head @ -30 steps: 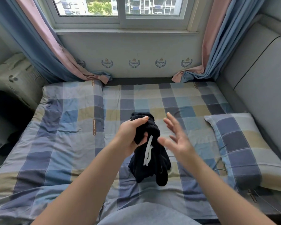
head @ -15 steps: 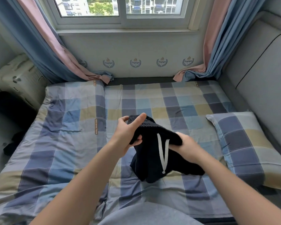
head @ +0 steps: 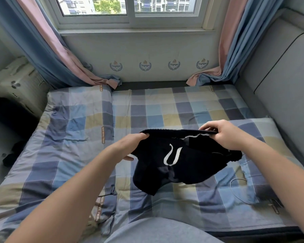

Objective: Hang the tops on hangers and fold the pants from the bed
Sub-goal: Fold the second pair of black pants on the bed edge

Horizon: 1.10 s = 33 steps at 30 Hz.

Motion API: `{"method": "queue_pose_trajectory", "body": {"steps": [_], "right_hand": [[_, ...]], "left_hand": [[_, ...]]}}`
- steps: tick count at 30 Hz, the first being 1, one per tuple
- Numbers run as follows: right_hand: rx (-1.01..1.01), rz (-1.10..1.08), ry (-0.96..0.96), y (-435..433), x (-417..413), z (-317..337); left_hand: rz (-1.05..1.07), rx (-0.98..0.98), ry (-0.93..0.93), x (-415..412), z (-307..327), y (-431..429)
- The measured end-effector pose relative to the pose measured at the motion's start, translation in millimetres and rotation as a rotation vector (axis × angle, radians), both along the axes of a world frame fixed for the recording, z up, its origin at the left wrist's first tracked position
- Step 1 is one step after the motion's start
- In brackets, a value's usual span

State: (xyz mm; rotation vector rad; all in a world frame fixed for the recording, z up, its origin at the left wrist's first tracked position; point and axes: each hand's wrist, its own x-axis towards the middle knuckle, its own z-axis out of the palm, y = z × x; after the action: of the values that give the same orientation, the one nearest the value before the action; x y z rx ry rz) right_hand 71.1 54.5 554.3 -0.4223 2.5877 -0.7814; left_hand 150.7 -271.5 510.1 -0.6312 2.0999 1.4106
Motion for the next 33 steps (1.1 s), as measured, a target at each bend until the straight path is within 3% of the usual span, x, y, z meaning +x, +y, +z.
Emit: {"method": "queue_pose_trajectory", "body": {"steps": [12, 15, 17, 20, 22, 25, 29, 33], "right_hand": [[0.214, -0.158, 0.235, 14, -1, -47], [0.266, -0.231, 0.246, 20, 3, -56], [0.284, -0.291, 0.198, 25, 6, -61], [0.302, -0.374, 0.098, 29, 10, -71], [0.075, -0.533, -0.057, 25, 10, -77], [-0.277, -0.731, -0.343, 24, 12, -75], [-0.633, -0.701, -0.506, 38, 10, -62], [-0.914, -0.589, -0.558, 52, 1, -55]], "left_hand": [[0.357, 0.154, -0.333, 3, -40, -16], [0.325, -0.098, -0.251, 7, -61, -21], [0.176, -0.270, -0.112, 11, -75, -29], [0.038, -0.394, 0.005, 15, -86, -40], [0.125, -0.322, -0.003, 14, -85, -40], [0.404, 0.070, 0.011, 16, -78, -39], [0.607, 0.399, 0.117, 19, -65, -46], [0.606, 0.568, 0.320, 14, -50, -49]]}}
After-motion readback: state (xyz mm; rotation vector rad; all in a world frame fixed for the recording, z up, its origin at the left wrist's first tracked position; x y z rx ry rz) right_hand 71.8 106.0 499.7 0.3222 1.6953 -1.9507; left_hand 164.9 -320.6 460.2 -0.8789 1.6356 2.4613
